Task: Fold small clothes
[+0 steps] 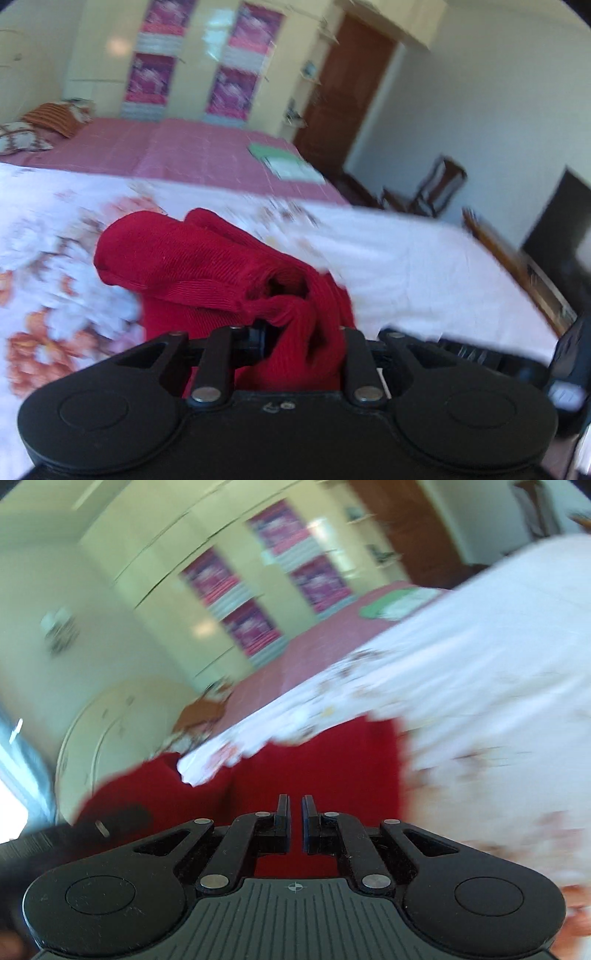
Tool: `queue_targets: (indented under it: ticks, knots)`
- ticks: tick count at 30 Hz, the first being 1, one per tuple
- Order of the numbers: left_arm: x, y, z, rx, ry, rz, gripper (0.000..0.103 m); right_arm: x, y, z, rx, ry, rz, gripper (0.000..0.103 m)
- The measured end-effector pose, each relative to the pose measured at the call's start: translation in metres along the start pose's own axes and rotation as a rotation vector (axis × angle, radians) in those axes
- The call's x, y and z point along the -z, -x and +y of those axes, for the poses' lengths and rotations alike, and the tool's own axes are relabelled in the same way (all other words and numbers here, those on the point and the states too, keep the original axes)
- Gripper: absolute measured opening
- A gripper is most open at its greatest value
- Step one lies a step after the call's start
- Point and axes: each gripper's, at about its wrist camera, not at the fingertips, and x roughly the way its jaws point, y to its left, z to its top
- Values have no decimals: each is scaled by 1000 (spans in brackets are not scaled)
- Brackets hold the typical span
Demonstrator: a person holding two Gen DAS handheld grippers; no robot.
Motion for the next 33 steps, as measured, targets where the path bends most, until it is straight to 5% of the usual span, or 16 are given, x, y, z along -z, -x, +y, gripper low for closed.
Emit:
queue_targets:
  ticks: [3,4,5,6,7,8,10,13,16,25,33]
  knots:
    - [21,-44,-33,16,-67,134,27,-15,24,-32,38,-72,-9,5]
    - [31,-52,-44,5,-113,151,35,-18,32,-41,55,-95,-6,6]
    - [36,-51,-54,10,-161,127,59,-20,39,-49,67,-116,-4,14]
    - [39,-48,-62,40,-182,119,70,-21,46,-56,68,-133,-4,31]
    - [40,-41,-66,95,-187,117,74,-22,55,-63,70,-151,-21,75]
    - [41,-33,-69,137,-188,103,73,-21,66,-66,69,-160,-54,84]
    - [35,-12,-67,151,-183,66,68,-23,78,-71,39,-160,-67,83]
    - [19,25,-37,132,-104,-32,63,-25,81,-69,-24,-170,-47,63]
    - [5,35,9,11,-35,-89,66,-26,73,-51,-88,-120,7,61]
    - [29,-7,84,-76,173,70,68,-14,9,-15,-146,-32,178,61]
    - [29,4,108,-56,254,7,66,-9,-36,-7,-112,55,259,61]
